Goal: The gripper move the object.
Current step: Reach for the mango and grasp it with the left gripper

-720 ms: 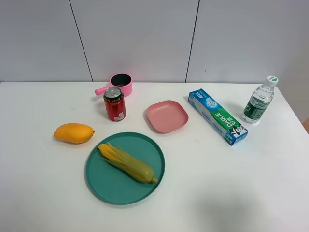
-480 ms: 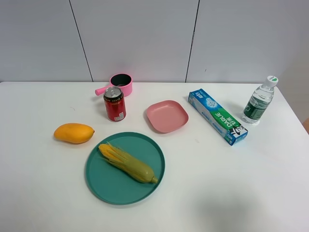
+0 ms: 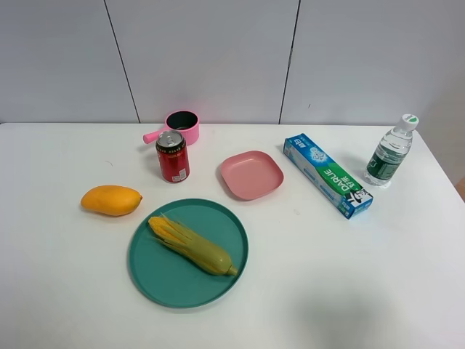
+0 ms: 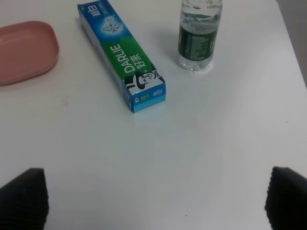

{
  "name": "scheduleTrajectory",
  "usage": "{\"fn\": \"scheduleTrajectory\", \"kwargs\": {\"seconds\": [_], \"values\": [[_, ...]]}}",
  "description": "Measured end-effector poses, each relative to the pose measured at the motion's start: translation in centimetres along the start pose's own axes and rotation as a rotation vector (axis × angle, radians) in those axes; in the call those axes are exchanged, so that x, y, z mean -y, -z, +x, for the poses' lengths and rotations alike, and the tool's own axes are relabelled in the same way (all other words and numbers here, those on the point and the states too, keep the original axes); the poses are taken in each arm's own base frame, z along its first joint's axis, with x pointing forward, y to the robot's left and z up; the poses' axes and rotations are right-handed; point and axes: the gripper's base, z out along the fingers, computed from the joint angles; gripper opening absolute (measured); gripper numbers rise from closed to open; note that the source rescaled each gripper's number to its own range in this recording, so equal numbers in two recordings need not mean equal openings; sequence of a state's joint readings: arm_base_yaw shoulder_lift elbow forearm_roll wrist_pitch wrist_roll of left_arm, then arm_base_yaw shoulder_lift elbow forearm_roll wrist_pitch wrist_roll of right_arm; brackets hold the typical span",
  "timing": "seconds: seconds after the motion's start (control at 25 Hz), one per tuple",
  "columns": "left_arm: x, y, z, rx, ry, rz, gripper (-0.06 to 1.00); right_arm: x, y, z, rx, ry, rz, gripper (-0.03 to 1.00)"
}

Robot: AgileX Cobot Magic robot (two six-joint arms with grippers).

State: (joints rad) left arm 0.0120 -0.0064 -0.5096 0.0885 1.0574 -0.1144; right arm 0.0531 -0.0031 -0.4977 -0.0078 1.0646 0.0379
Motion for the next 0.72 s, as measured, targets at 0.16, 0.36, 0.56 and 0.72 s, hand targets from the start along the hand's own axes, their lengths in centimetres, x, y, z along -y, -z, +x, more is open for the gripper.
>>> {"fn": "scheduleTrajectory", "kwargs": {"seconds": [0.16,0.36,0.56,0.72], "values": [[0.0,0.0,0.0,0.000,0.000,0.000,1.00,0.0,0.0,0.0,0.000,0.000,0.000,1.00],[0.0,0.0,0.0,0.000,0.000,0.000,1.00,0.0,0.0,0.0,0.000,0.000,0.000,1.00],[0.0,-0.1,0.0,-0.004,0.017,0.000,1.00,0.0,0.0,0.0,0.000,0.000,0.000,1.00],[0.3,-1.7,-1.0,-0.125,0.035,-0.005,1.00,0.0,0.0,0.0,0.000,0.000,0.000,1.00]]}}
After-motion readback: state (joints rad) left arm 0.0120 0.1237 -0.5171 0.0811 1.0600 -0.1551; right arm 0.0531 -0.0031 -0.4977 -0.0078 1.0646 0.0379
